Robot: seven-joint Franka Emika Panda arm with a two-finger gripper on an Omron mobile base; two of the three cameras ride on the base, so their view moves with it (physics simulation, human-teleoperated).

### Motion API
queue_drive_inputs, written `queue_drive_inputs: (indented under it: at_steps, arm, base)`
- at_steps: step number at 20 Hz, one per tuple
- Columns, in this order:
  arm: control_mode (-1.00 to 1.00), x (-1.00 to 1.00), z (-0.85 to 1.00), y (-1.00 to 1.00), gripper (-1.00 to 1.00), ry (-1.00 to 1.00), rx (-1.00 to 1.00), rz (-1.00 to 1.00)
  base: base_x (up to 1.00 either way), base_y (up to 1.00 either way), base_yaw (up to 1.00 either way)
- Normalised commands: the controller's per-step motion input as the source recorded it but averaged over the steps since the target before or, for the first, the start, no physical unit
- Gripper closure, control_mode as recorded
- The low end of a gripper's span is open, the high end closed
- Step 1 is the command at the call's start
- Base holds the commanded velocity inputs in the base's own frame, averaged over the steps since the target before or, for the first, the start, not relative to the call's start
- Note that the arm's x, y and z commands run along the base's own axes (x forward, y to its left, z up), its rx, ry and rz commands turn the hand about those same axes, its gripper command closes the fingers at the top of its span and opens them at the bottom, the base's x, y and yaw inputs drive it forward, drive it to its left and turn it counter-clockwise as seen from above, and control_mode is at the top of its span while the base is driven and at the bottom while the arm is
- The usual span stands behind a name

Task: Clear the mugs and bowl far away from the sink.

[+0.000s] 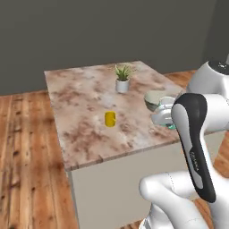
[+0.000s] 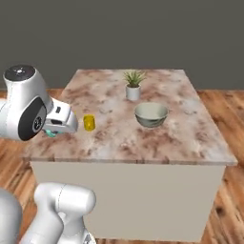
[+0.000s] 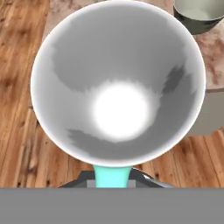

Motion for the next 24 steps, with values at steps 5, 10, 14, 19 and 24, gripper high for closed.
queue_drive_inputs:
  at_steps: [5,10,14,19,24]
  arm:
    - [1.0,0.0,0.0,0.0,1.0,0.0,0.0,0.0]
    - [1.0,0.0,0.0,0.0,1.0,0.0,0.0,0.0]
    - [1.0,0.0,0.0,0.0,1.0,0.0,0.0,0.0]
    - [1.0,0.0,0.0,0.0,1.0,0.0,0.0,0.0]
    - [1.0,0.0,0.0,0.0,1.0,0.0,0.0,0.0]
  base:
    - [0.42,-0.39,0.79]
    - [0.24,-0.57,0.33]
    - [0.19,-0.66,-0.28]
    - [0.18,-0.39,-0.43]
    - [0.76,0.04,-0.11]
